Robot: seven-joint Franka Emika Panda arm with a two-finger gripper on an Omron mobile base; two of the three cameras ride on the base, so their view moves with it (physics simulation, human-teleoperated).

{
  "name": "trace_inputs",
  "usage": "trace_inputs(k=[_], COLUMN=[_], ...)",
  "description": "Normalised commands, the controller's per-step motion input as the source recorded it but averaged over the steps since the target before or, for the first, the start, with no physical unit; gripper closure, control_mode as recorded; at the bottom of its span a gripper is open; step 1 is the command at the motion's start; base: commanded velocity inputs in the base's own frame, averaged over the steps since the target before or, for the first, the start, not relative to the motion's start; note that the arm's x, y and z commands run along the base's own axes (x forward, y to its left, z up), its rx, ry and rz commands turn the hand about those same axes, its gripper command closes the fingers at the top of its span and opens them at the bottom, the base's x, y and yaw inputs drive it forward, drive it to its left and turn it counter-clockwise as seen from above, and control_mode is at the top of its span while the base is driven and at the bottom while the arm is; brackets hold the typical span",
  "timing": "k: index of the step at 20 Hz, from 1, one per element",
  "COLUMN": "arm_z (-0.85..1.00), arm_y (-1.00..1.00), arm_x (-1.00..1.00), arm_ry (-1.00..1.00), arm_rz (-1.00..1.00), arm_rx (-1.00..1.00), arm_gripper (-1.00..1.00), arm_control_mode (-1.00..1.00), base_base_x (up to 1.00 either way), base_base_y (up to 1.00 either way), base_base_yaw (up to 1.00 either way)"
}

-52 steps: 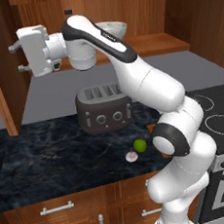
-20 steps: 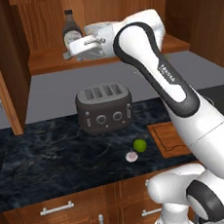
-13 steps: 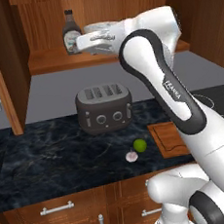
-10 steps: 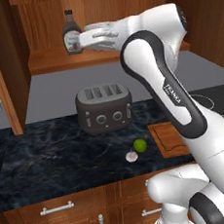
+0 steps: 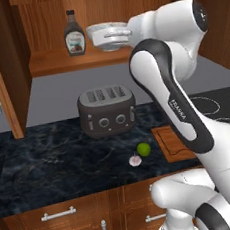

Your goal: Open the cabinet. Place the bowl and condiment on the counter. Then place the lime and garlic on the cutting board.

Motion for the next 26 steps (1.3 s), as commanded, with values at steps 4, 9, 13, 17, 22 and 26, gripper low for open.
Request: trace_inputs(k=[4, 9, 13, 17, 22, 26], arm_z=[0.0, -0.04, -0.14, -0.01, 0.0, 0.02], arm_y=[-0.26, -0.17, -0.13, -0.01, 0.0, 0.0], arm_x=[0.02, 0.11, 0.25, 0.1, 0.02, 0.08], arm_ry=[-0.07, -0.01, -0.02, -0.11, -0.14, -0.12], arm_rz=[-0.13, -0.1, -0.1, -0.11, -0.08, -0.07], arm_rx=[-0.06, 0.0, 0.0, -0.05, -0.08, -0.06], arm_gripper=[-1.0, -1.0, -1.0, -1.0, -1.0, -1.0], arm_control_mode=[-1.0, -1.0, -1.0, -1.0, -1.0, -1.0], base_base_x=[0.0, 0.0, 0.0, 0.0, 0.0, 0.0], base_base_y=[0.0, 0.0, 0.0, 0.0, 0.0, 0.0], base_base_yaw=[0.0, 0.0, 0.0, 0.0, 0.0, 0.0])
